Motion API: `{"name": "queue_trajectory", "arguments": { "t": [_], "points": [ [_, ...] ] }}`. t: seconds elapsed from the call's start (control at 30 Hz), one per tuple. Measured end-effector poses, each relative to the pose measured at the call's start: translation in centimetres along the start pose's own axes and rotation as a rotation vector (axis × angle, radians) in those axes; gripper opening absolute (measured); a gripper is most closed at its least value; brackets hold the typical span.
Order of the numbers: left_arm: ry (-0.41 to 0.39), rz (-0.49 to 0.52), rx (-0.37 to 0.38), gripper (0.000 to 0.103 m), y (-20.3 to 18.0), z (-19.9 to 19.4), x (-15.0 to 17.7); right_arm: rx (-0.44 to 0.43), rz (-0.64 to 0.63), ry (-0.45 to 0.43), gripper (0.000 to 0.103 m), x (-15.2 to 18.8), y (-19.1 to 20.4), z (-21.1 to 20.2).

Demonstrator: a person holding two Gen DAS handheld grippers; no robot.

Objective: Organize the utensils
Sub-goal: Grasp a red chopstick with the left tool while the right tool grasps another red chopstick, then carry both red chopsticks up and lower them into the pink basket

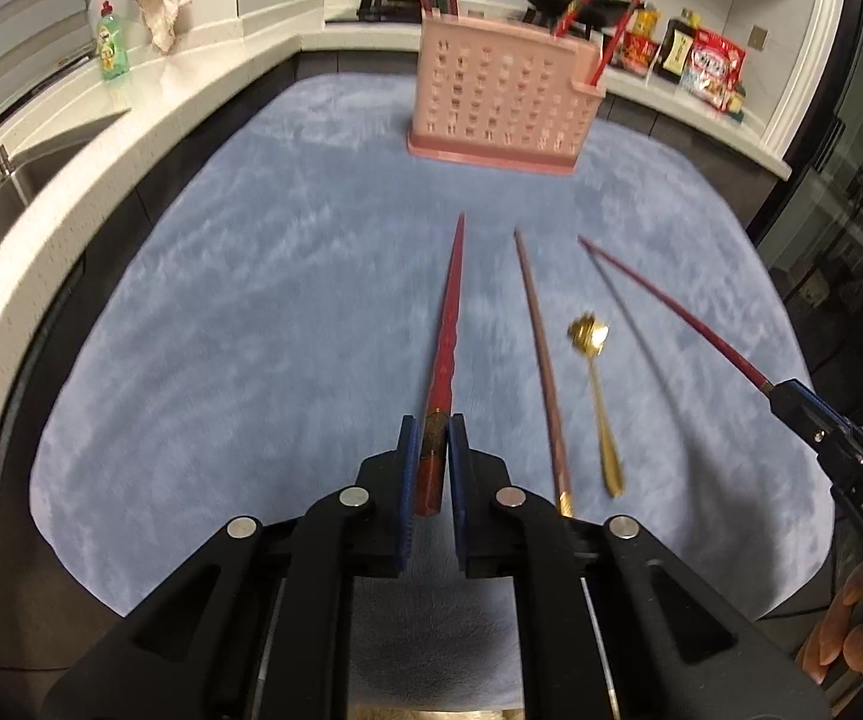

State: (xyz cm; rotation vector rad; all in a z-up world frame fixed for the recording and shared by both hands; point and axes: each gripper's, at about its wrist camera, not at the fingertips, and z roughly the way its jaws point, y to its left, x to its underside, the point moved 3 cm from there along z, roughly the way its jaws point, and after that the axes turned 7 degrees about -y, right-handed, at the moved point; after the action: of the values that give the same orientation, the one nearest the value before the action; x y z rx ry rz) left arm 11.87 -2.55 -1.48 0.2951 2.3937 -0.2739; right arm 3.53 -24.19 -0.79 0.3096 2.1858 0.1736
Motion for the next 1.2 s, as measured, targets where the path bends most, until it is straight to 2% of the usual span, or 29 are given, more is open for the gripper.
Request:
{"name": "queue_trajectory", "arguments": {
  "t": [0.2, 0.43, 0.9, 1.2],
  "points": [
    [-0.061, -0.009, 0.028, 0.007, -0.1, -1.7, -4.1, -0.001, 0.001, -0.077, 0.007, -4.5, -0.2, -1.0],
    [-0.151, 0.012, 0.012, 0.007, -0.4, -2.8, -9.7, -0.006, 0.004, -0.156, 0.007, -9.8, -0.4, -1.0],
    [-0.255, 0.031, 0.010, 0.006, -1.7, -2.5, -18.4, -0.031, -0.003, -0.245, 0.007, -16.8, 0.1, 0.1],
    [-0.329, 0.041, 0.054, 0.006, -3.0, -4.0, -24.1, -0.113, 0.046, -0.319, 0.007, -22.4, 0.8, 0.2]
  ]
}}
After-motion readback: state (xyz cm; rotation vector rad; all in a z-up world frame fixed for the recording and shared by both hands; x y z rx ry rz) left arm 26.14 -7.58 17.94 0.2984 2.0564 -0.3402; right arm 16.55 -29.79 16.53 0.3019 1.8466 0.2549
